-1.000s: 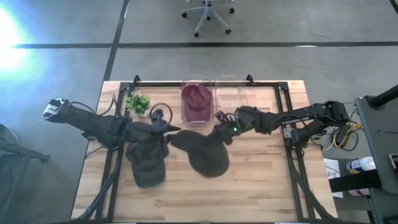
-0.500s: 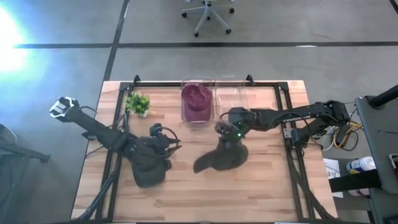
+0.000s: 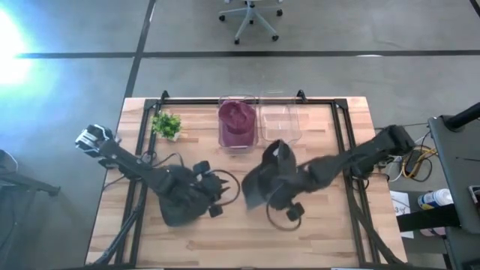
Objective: Pick & Place hat
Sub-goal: Put the right black cap into the right transparent bin
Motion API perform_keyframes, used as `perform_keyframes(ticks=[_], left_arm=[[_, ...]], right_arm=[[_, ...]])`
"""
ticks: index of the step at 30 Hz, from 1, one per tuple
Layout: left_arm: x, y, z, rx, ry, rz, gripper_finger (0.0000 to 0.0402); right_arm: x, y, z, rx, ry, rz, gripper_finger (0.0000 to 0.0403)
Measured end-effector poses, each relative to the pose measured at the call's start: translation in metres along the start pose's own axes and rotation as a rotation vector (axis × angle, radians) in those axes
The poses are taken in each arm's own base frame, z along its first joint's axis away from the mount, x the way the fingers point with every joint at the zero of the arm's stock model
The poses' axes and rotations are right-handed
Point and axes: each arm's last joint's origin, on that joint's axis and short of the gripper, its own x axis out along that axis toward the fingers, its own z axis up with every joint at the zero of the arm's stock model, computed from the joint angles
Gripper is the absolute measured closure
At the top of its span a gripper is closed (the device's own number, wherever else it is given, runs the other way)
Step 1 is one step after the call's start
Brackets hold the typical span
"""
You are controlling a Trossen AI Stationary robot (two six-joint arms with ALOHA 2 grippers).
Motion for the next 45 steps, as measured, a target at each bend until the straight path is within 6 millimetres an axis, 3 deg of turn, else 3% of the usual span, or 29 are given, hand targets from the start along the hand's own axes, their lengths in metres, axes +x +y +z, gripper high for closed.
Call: perform_keyframes(ticks=[8, 15, 22, 31, 35, 39, 42, 45], left_arm=[[0.03, -0.024, -0.013, 0.032, 0.101, -0.137, 0.0307], [0.05, -0.036, -0.034, 0.016, 0.186, -0.186, 0.0307], [0.075, -0.049, -0.062, 0.017, 0.29, -0.201, 0.0307], [0.099, -0.055, -0.09, 0.018, 0.355, -0.148, 0.0307], [0.1, -0.055, -0.093, -0.002, 0.371, -0.147, 0.0307], [0.094, -0.054, -0.09, -0.023, 0.386, -0.149, 0.0307], [0.086, -0.052, -0.092, -0.02, 0.426, -0.126, 0.0307], [0.078, -0.053, -0.096, -0.009, 0.463, -0.103, 0.0307]], right_arm=[[0.075, 0.019, 0.025, -0.103, 0.114, -0.021, 0.039], [0.103, 0.013, 0.055, -0.034, 0.088, -0.057, 0.039], [0.096, 0.012, 0.06, 0.093, 0.063, -0.05, 0.0373], [0.081, 0.029, 0.05, 0.251, 0.194, 0.095, 0.0264], [0.055, 0.041, 0.038, 0.318, 0.344, 0.097, 0.0224], [0.02, 0.049, 0.026, 0.485, 0.396, 0.016, 0.0213], [-0.006, 0.051, 0.01, 0.7, 0.388, -0.079, 0.0219], [-0.016, 0.052, -0.022, 0.989, 0.411, -0.176, 0.0232]])
